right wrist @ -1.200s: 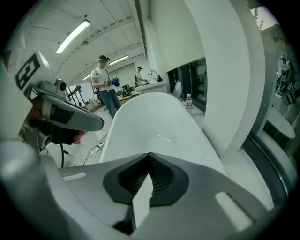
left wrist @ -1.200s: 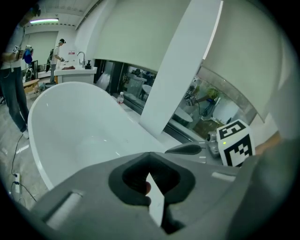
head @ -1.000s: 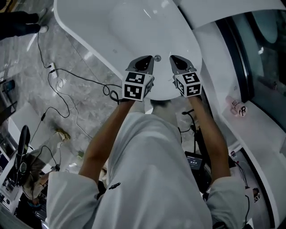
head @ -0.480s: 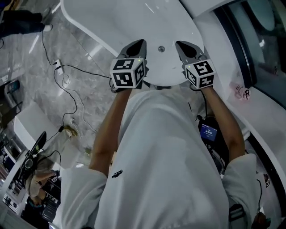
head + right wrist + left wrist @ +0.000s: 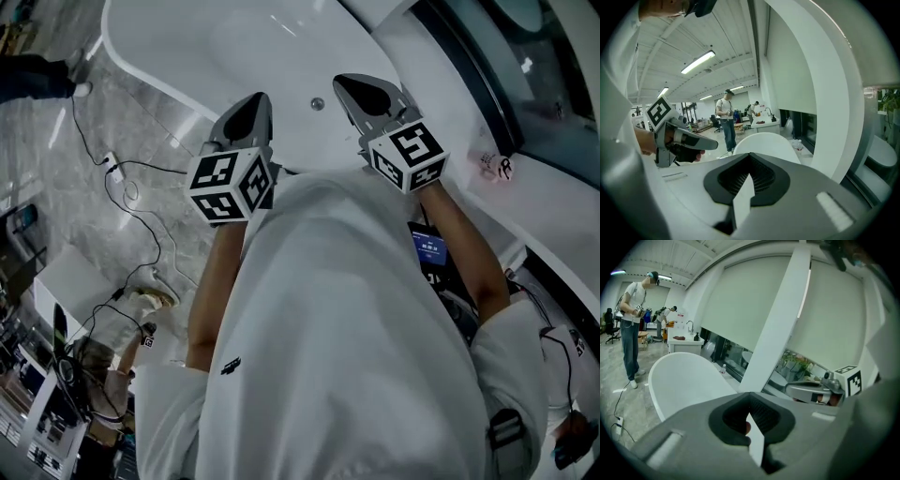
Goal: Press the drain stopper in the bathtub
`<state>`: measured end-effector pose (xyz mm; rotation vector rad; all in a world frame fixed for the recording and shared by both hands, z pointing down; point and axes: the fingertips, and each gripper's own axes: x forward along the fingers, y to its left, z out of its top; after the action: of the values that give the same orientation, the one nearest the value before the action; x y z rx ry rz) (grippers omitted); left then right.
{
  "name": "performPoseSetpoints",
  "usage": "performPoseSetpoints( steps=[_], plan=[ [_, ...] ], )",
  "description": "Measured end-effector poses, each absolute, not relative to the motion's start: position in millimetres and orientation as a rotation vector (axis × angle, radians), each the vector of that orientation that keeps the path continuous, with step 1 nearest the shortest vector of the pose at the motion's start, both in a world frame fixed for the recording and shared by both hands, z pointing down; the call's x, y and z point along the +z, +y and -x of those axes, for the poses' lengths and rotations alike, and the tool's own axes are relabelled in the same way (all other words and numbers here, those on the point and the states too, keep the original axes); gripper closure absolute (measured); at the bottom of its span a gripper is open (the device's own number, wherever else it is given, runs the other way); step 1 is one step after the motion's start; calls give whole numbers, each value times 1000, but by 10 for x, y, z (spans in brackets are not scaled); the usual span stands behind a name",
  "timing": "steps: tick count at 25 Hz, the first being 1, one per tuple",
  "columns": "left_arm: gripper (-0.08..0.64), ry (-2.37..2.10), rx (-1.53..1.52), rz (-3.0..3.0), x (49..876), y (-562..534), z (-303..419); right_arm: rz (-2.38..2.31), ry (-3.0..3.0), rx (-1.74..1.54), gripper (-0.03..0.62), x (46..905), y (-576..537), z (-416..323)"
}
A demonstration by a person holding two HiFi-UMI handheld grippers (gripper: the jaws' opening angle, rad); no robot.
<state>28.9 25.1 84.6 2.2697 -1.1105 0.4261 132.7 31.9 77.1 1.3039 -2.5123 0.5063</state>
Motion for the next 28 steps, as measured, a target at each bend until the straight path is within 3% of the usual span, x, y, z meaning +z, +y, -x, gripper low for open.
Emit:
performPoseSetpoints(
  steps=[10,20,28],
  plan=[
    [560,-1092,383,-2445,169,545,-532,-1392,-2625,675,598,132,638,-1191],
    [561,-1085,427,-2495,84,626,-616,-1582,-2541,424,592,-128,730,-1032],
    [561,-1105,496,-2597,204,631,-778,-1584,-2548,431,572,-68,691,-1075]
  ],
)
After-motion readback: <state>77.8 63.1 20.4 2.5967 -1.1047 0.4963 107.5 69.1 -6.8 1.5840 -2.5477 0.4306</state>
